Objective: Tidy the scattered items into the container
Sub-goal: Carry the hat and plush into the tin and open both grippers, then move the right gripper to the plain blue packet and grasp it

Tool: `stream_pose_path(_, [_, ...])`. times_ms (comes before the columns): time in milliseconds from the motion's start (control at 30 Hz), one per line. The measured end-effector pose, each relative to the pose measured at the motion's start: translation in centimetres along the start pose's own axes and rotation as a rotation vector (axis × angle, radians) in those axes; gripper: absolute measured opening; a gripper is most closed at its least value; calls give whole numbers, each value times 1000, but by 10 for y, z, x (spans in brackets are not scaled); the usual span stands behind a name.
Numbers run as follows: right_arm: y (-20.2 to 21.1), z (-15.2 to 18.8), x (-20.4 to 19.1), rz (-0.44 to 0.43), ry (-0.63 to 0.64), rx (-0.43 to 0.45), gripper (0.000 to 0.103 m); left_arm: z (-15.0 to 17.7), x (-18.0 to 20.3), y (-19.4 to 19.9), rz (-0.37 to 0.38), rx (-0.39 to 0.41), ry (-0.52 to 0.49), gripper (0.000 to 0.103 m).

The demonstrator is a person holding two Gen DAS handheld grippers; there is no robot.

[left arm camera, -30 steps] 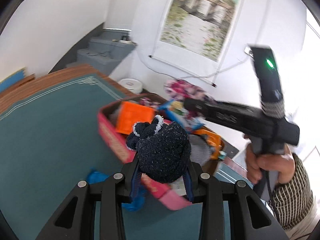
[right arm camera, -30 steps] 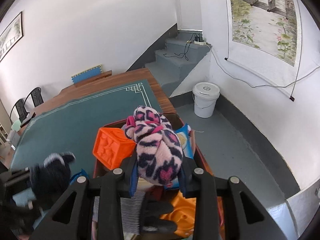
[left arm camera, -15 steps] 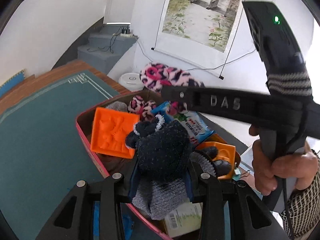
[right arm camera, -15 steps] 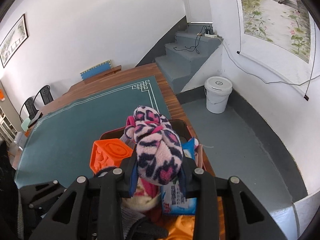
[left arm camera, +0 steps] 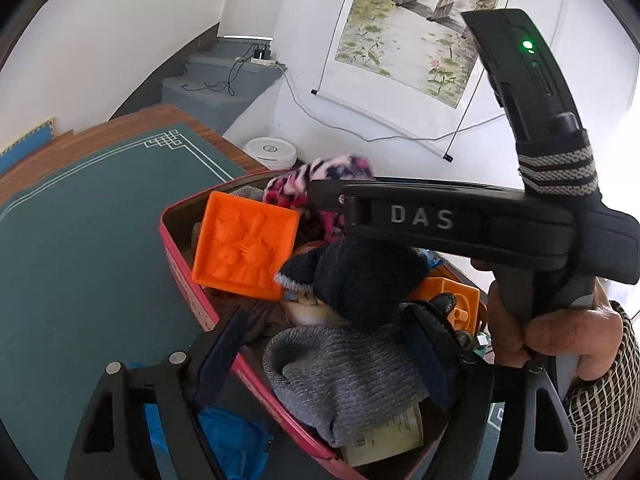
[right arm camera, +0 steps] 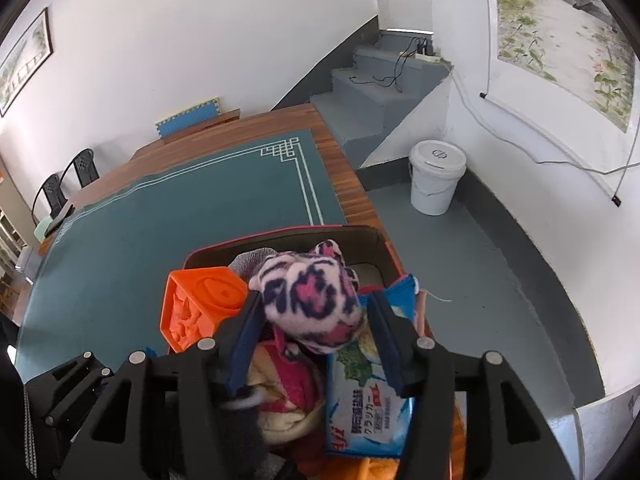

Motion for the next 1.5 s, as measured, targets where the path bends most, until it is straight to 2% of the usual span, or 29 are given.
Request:
stream_pose_path(233, [37,1,-2,25,-9,79,65,3,0,21,-13,24,-7,81])
stream_pose_path(367, [59,5,-9,7,-17,134,67,10,-13,44,-35,44,17,81])
stream_pose_path(500, [79,13,-24,-46,3,186,68,20,-38,65,-68,62,88,81])
stream_pose_path(667, [97,34,-65,-143,120,214,69,35,-80,80,-136,79,176,81])
stream_pose_path(867, [76,65,-120,-206,270,125,69,58,-108,102,-219,98,231,81])
stream_pose_path(1000, [50,81,-145,-198,330,55,69,72,-118,113,-321,99,211,81])
stream_pose_path(1067, [39,85,-153,-192,348,30,69,76,-123,113,-344,96,213,81])
stream_pose_path(1400, [-15,95,-177,-131,420,-69,69,94,-153,130,-365,131,304,81])
stream_pose_path(1500, [-20,98,-182,-91,441,-64,69,96,-155,129,-358,125,306,81])
Point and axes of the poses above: each gripper's, at about its wrist camera, not at the fingertips, and y roughly against the way its jaws point, x to its right, z to its underside, the point moved 1 cm from there along -y, roughly the way its jaws point, and after that the axes turned 4 degrees about z, right-handed, at the moved point
